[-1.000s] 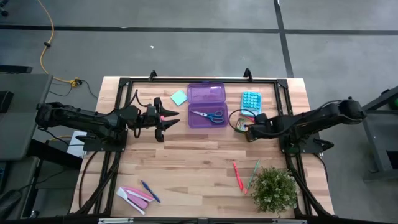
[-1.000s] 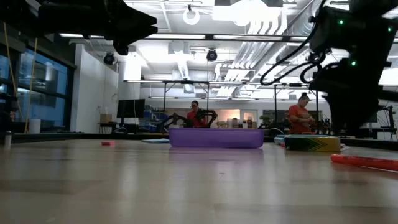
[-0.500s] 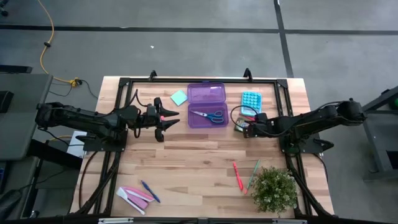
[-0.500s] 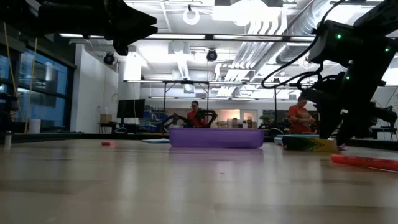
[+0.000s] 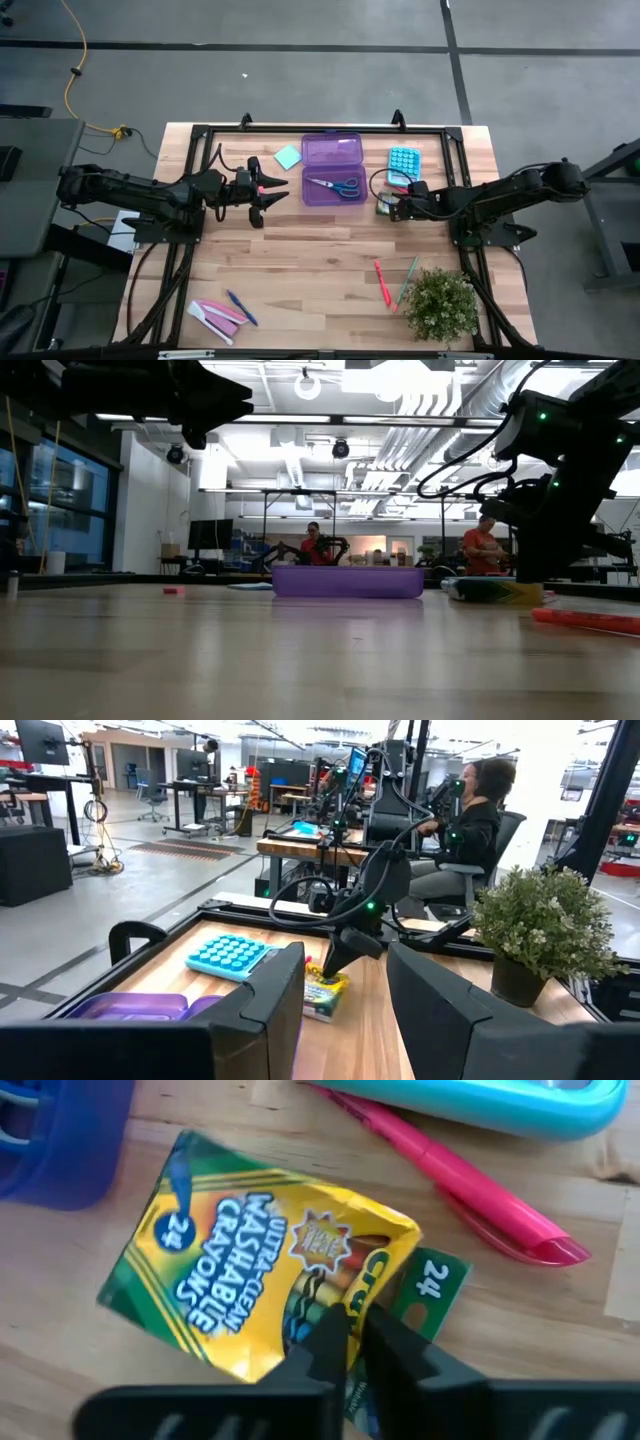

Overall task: Pack school essentials
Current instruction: Put the yellow crayon box into the violet supply box

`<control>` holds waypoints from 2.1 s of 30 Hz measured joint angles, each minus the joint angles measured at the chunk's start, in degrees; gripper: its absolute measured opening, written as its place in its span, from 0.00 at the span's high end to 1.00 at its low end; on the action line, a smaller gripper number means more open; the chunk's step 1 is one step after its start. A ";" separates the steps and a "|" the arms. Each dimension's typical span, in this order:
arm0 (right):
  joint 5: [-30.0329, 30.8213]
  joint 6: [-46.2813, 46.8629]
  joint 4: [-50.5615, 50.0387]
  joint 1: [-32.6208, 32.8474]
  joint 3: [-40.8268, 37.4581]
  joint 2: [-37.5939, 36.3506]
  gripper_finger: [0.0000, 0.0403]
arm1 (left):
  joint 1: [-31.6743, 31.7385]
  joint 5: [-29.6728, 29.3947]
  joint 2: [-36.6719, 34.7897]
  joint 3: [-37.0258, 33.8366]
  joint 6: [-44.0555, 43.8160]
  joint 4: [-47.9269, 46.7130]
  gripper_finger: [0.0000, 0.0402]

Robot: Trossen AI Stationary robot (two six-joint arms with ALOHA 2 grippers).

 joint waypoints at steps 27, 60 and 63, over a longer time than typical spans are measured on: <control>8.32 -34.63 -12.93 3.45 30.53 -4.67 1.00 | 0.00 -0.10 0.00 -0.02 -1.24 0.30 0.67; 2.36 -59.18 31.95 3.14 17.62 1.01 1.00 | -0.01 2.91 1.07 -0.04 -5.03 0.48 0.67; 2.36 -59.55 32.03 2.72 17.62 1.01 1.00 | -0.01 2.89 1.07 -0.04 -4.95 0.48 0.67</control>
